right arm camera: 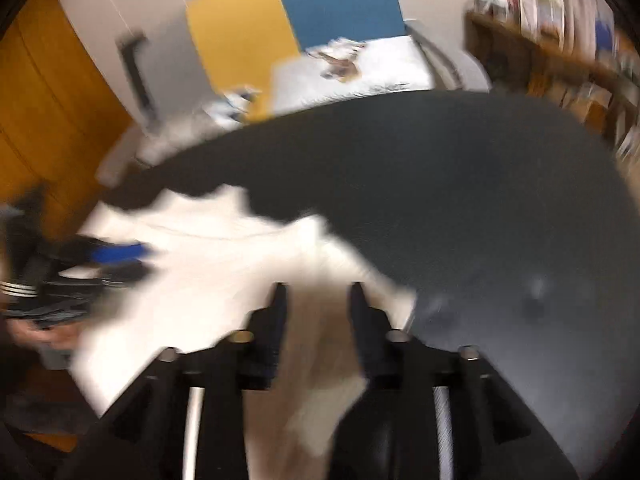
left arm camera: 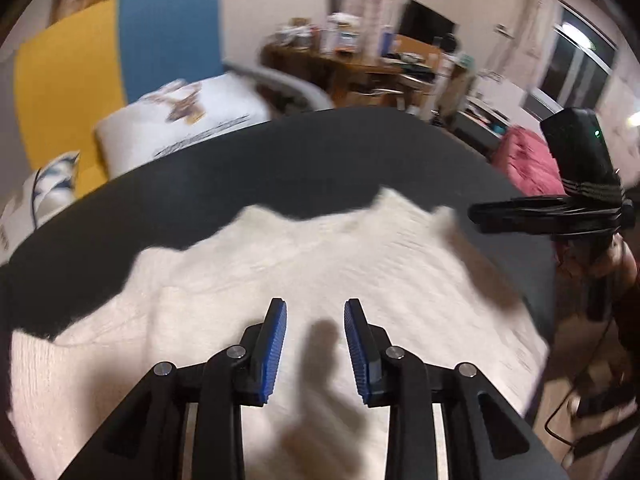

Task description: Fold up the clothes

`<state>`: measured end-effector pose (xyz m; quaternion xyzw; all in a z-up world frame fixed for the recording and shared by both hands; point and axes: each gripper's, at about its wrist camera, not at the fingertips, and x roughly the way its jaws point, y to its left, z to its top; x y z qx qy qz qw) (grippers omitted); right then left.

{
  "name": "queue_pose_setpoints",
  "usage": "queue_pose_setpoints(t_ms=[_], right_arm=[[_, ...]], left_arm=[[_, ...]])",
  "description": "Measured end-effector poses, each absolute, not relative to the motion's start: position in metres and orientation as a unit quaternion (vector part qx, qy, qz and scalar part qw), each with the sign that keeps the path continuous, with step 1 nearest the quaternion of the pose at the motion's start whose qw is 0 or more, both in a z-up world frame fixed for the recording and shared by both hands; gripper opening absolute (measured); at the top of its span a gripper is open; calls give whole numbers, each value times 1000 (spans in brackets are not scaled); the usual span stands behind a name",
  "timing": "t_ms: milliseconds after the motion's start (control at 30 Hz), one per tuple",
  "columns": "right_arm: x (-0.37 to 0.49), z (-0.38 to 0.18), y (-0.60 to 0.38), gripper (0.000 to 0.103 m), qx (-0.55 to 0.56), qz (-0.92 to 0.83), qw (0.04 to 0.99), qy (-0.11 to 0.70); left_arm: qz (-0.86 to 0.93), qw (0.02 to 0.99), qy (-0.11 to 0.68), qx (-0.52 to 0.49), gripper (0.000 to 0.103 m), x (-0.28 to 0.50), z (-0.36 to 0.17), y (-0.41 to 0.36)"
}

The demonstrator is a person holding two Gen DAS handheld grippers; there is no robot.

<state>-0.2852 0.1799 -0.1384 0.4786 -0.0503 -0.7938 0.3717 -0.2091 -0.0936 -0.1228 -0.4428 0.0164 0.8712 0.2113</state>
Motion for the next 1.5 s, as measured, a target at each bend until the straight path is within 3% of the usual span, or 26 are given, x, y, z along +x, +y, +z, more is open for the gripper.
queue_pose_setpoints(t_ms=[33, 67, 467, 933, 1067, 1133, 1167, 1233, 1400, 1500], right_arm=[[-274, -136, 195, 63, 479, -777, 402, -78], [-261, -136, 208, 67, 482, -759, 428, -91], [-193, -176, 258, 67, 478, -705, 511, -115], [-211, -191, 216, 67, 500, -609, 604, -120], [-184, -172, 207, 68, 490, -562, 659, -99], [-180, -180, 204, 65, 513, -567, 641, -69], [-181, -189, 203, 41, 532, -573, 621, -50], [-187, -196, 212, 25, 550, -580, 599, -57], [-187, -193, 221, 24, 562, -579, 588, -49], [-186, -184, 220, 26, 559, -595, 577, -29]], left_arm=[[868, 222, 22, -444, 30, -205, -123, -87], [863, 231, 25, -448, 30, -200, -125, -79], [836, 308, 37, -453, 30, -188, -129, -18], [826, 321, 48, -461, 30, -201, -140, 1], [825, 297, 41, -478, 30, -208, -148, 9], [829, 286, 47, -479, 30, -208, -148, 15], [829, 281, 51, -480, 30, -207, -148, 17], [829, 279, 55, -482, 30, -207, -147, 20], [824, 290, 80, -480, 30, -206, -144, 28], [826, 297, 56, -476, 30, -214, -131, 21]])
